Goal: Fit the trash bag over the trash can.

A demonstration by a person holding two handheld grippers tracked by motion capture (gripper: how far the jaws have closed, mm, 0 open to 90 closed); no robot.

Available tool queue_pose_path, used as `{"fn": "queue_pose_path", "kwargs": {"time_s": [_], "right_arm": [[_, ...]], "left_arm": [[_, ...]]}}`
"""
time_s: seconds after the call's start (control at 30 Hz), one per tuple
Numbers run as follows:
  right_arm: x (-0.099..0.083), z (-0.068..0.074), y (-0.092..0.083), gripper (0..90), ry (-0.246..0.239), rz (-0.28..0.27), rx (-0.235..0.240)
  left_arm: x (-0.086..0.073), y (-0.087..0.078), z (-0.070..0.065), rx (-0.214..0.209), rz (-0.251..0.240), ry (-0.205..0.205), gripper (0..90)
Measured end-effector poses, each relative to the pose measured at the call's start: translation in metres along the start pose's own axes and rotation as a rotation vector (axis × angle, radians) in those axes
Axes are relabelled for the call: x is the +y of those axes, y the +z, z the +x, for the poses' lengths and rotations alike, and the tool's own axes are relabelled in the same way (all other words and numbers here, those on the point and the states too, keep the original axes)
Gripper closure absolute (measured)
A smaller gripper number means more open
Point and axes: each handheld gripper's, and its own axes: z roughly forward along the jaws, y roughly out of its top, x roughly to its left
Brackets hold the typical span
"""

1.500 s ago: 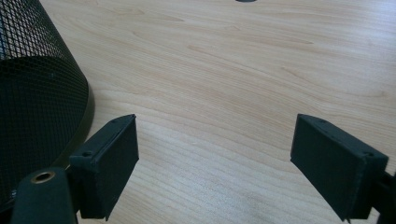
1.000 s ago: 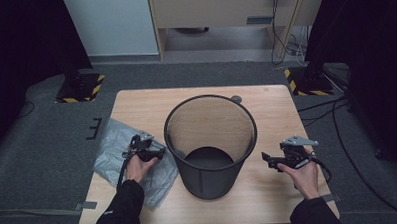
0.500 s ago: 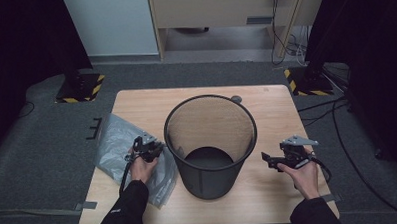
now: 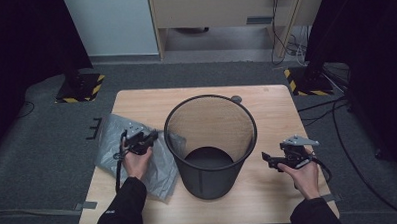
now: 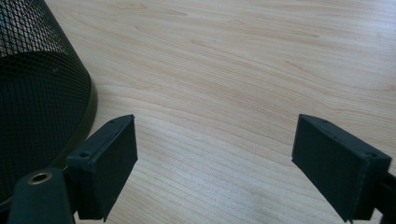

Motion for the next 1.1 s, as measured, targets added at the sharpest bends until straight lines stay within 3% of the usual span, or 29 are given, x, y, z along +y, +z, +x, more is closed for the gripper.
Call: {"fn": "queue_pose_path", "kwargs": {"time_s": [0.07, 0.27, 0.57, 0.87, 1.1], "right_arm": [[0.001, 0.000, 0.000, 14.9, 0.001, -0.004, -0.003], [0.001, -0.001, 0.001, 15.3, -0.005, -0.003, -0.006], [0.001, -0.002, 0.004, 15.6, -0.006, 0.003, -0.013], [0.001, -0.002, 0.005, 15.8, -0.012, 0.007, -0.011], [0.001, -0.003, 0.006, 15.8, -0.016, 0.013, -0.015]], "left_arm": [[0.011, -0.010, 0.000, -0.009, -0.065, -0.029, 89.7], [0.042, -0.037, 0.000, -0.009, -0.213, -0.046, 89.7], [0.091, -0.077, -0.010, -0.045, -0.429, -0.076, 89.7], [0.143, -0.101, -0.027, -0.054, -0.552, -0.074, 89.7], [0.172, -0.104, -0.049, -0.078, -0.599, -0.054, 89.7]]}}
